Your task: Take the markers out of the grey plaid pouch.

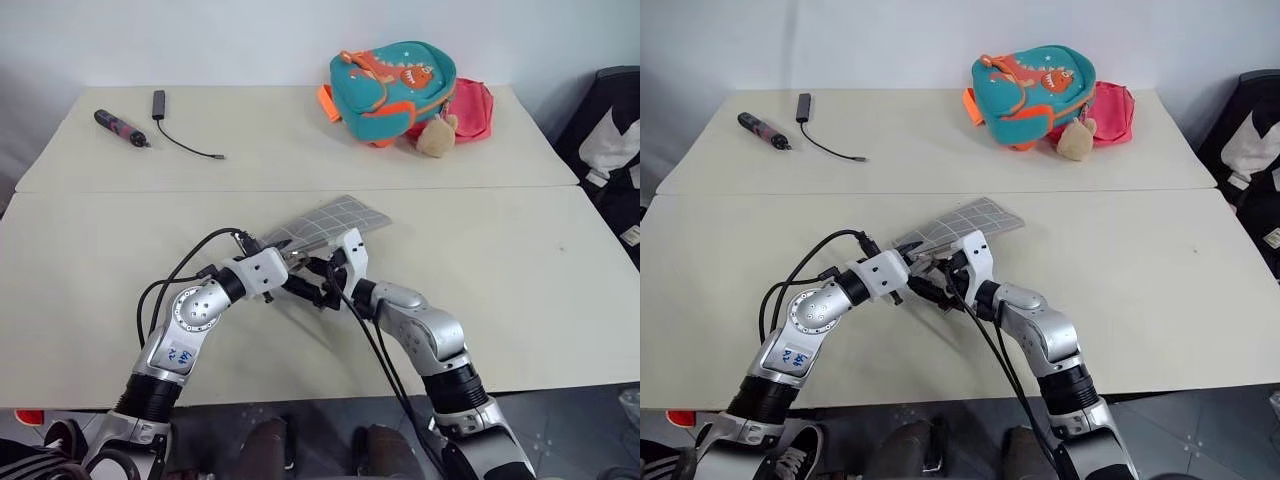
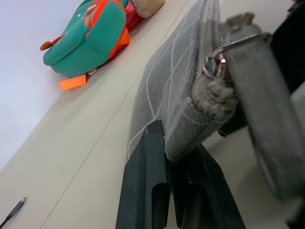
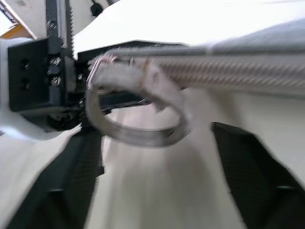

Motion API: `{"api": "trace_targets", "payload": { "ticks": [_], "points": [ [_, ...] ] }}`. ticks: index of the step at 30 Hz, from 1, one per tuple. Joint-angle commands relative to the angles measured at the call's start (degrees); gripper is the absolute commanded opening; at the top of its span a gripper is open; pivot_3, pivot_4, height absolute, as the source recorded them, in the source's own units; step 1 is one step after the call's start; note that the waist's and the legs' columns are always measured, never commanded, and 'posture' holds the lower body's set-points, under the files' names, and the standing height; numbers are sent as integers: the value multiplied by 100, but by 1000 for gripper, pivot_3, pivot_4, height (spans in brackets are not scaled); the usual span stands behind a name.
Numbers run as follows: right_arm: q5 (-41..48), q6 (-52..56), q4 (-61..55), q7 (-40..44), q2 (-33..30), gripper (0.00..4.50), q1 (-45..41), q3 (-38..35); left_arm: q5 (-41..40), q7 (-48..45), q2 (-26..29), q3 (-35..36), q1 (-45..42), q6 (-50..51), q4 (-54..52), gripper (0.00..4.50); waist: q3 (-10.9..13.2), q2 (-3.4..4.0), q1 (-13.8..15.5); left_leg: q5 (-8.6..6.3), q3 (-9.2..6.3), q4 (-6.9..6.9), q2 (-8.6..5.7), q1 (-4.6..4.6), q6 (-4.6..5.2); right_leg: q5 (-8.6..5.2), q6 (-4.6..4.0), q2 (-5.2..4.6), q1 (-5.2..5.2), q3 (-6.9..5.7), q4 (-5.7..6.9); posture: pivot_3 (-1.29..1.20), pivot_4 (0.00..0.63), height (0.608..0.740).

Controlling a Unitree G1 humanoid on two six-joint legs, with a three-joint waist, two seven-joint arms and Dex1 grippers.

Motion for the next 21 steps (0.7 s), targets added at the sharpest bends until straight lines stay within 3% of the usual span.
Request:
{"api": "trace_targets", "payload": {
  "ticks": [1, 7, 21],
  "points": [
    [150, -31, -78, 100, 105, 2108, -94, -58, 0, 32, 20, 24, -76, -102, -268, 0, 0, 0, -2, 0, 0, 0, 0, 0, 0, 0, 0, 0, 0, 0, 0, 0, 150, 740],
    [-109, -103, -100, 277, -189, 50, 70, 186, -43, 26, 38, 74, -62, -104, -300, 0, 0, 0, 1, 0, 0, 0, 0, -1, 0, 0, 0, 0, -2, 0, 0, 0, 150, 740],
    [33, -169, -142, 904, -1699, 17, -155, -673, -1220, -843, 454, 574, 139, -271, -186, 0, 0, 0, 3, 0, 0, 1, 1, -4, 1, 0, 0, -2, -3, -2, -4, 0, 150, 740]
  ]
}}
